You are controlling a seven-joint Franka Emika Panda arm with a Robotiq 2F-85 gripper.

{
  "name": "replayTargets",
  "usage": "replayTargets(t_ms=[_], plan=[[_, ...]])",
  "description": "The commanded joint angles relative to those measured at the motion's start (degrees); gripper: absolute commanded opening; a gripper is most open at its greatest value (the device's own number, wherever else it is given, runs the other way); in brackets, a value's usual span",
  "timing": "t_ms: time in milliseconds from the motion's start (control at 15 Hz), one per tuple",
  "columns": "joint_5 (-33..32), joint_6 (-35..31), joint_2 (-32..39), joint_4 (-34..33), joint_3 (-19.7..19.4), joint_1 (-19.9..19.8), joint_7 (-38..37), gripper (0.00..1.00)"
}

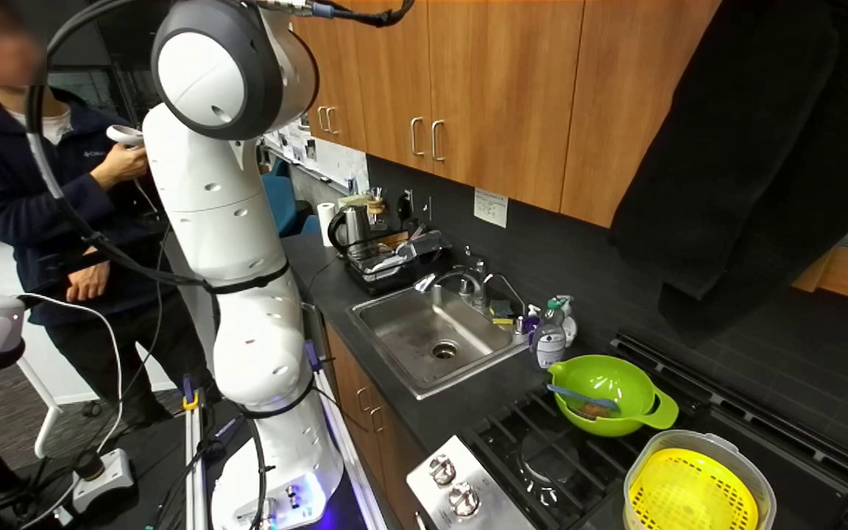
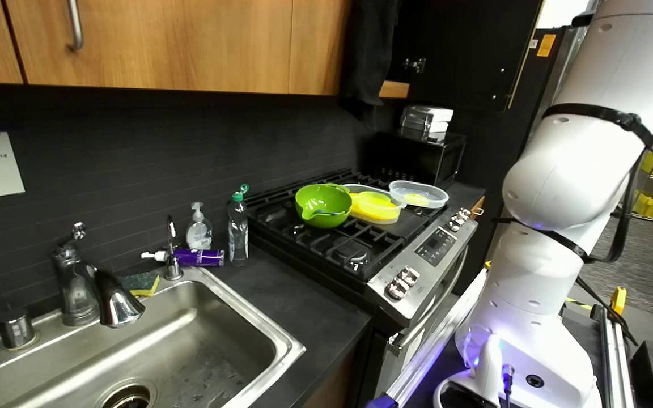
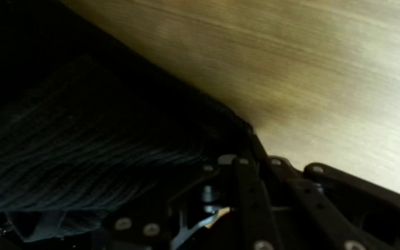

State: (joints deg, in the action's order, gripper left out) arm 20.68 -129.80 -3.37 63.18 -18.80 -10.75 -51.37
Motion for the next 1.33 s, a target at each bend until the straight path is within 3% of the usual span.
replayTargets(t_ms=[0,333,733,1267], plan=[[2.5,-4.7,-1.5,2.4,-1.6,-1.5,-3.6,0.01],[5.5,-8.4,-1.8,4.9,-4.0,-4.0,-6.8,0.01],[2.8,-11.4,-3.2,5.5,-3.3,-4.4,-8.4,0.01],[4.0,-9.6,-1.3,5.0,-4.1,-4.6,-6.7,0.03]])
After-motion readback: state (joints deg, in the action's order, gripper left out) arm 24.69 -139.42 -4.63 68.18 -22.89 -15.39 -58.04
